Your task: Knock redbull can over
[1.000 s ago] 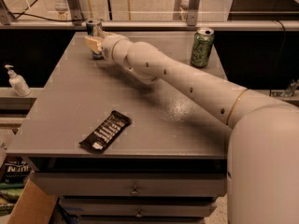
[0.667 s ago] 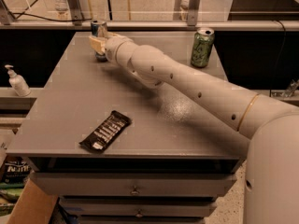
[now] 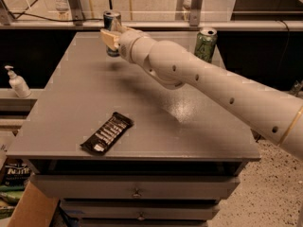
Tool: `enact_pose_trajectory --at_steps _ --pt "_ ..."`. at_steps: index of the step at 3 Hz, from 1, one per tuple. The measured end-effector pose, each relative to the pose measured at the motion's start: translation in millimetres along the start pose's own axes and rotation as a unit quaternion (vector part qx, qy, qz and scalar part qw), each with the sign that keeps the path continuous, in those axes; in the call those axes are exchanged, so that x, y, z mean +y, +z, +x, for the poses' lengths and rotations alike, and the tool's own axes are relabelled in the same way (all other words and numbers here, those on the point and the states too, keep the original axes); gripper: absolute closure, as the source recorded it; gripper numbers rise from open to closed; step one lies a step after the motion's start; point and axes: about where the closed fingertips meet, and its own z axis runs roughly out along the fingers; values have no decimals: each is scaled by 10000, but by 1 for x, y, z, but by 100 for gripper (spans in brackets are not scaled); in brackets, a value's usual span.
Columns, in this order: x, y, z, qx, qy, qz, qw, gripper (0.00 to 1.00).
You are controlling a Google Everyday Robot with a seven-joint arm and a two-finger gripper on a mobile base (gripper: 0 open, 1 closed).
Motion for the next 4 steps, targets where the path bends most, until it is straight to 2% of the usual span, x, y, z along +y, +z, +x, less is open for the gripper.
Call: enact_pose_trajectory --at_steps 1,2,3,4 --pt "7 -34 -6 341 47 -131 9993 100" --pt "18 -68 -16 904 -62 -392 9951 100" --pt "16 -96 -21 1513 -384 -554 9862 100" --pt "3 -116 -15 2197 -738 -663 9705 100"
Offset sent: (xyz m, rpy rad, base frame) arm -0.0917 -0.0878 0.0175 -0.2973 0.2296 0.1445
